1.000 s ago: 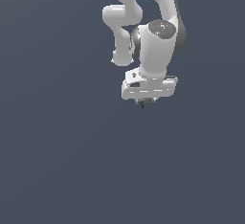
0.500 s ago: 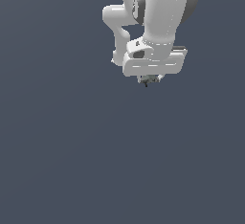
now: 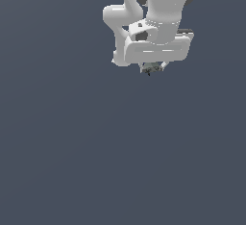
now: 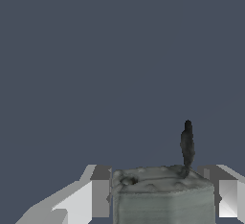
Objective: Pick up the object and move it to a goal position.
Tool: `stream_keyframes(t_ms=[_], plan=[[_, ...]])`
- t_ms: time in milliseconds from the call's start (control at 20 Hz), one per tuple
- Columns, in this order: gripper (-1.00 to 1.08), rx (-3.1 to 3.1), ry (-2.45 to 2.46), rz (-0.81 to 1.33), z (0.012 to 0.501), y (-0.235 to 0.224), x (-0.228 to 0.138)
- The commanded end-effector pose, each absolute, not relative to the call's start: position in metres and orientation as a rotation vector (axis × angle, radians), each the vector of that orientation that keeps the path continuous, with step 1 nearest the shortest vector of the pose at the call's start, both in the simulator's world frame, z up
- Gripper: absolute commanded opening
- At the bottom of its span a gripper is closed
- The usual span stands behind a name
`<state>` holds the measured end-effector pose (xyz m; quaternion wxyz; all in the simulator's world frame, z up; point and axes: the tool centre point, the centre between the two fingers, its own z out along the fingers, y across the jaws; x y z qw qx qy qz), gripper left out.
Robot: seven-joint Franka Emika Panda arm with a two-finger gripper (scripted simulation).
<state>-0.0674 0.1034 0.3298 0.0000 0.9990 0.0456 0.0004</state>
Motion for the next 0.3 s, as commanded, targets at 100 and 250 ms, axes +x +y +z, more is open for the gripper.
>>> stream_keyframes(t_ms=[100,250], plan=[[-1.00,3.138,0.143,0.000,0.3313,0.1035,-0.0672],[-1.00,3.138,0.143,0.000,0.3290,0.1035,-0.0661]])
